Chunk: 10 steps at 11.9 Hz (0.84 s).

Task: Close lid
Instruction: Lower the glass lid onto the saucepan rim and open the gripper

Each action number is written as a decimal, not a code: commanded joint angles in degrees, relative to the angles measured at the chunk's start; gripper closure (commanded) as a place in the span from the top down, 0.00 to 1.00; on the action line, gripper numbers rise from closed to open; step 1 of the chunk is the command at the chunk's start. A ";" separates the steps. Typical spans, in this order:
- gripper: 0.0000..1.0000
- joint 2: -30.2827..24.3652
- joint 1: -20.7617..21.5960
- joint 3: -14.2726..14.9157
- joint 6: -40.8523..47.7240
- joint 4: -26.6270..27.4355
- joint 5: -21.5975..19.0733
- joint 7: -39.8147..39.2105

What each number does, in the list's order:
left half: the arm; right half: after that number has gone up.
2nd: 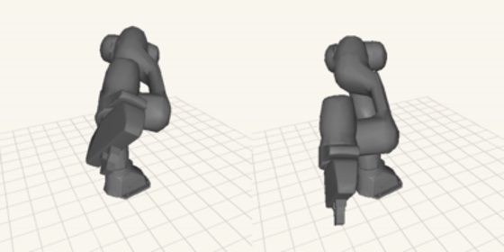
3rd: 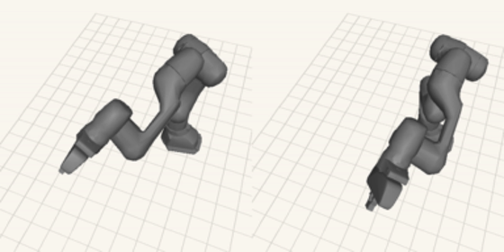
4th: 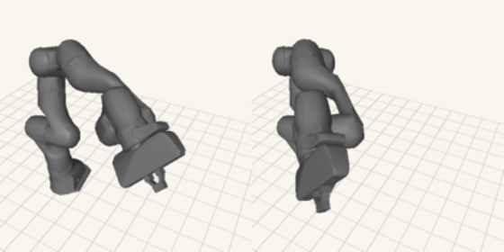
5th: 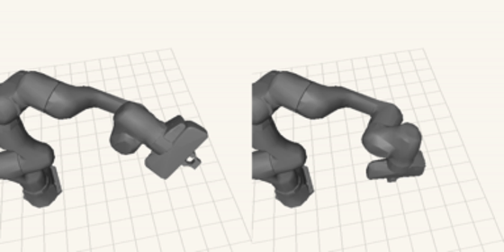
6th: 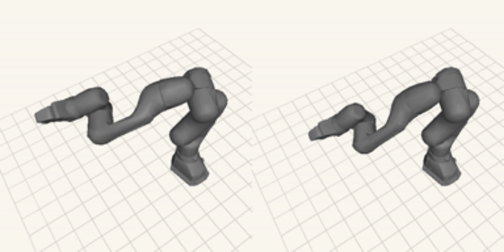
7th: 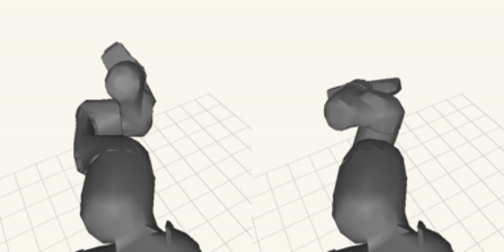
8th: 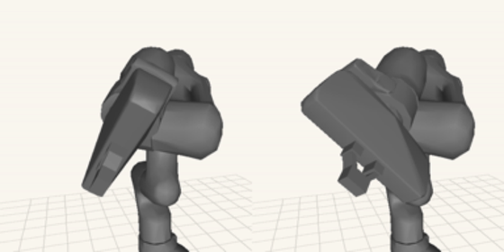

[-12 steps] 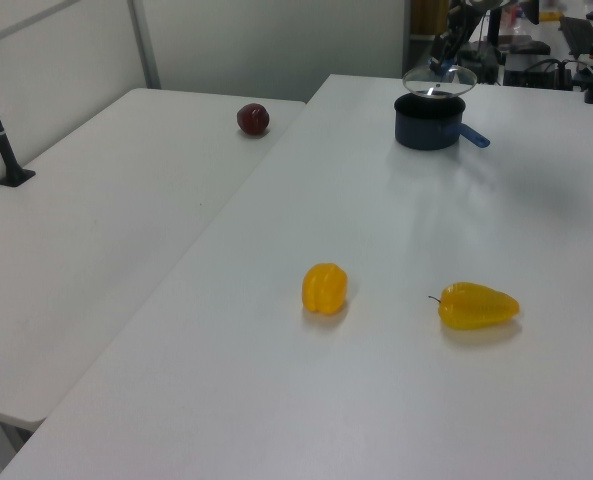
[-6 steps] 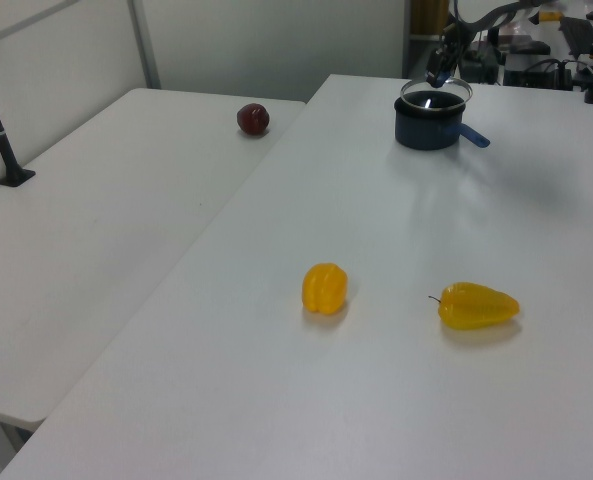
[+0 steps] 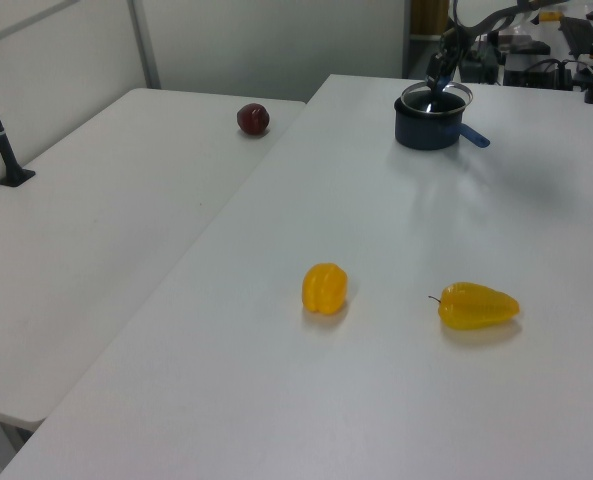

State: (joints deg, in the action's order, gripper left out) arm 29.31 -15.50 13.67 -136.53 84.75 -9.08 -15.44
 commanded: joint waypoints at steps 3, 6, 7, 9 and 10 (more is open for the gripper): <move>0.48 0.31 -0.32 -1.01 -0.84 -0.64 -4.19 -1.61; 0.49 0.83 -0.32 -1.01 -0.93 -0.73 -4.11 -1.70; 0.49 0.92 -0.41 -1.01 -1.45 -0.64 -4.19 -1.70; 0.49 1.01 -0.41 -1.01 -3.91 0.15 -4.19 -1.61; 0.49 1.27 -0.41 -1.01 -4.00 0.15 -4.19 -1.61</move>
State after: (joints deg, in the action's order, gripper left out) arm 30.05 -15.51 13.12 -138.07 84.74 -11.78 -15.44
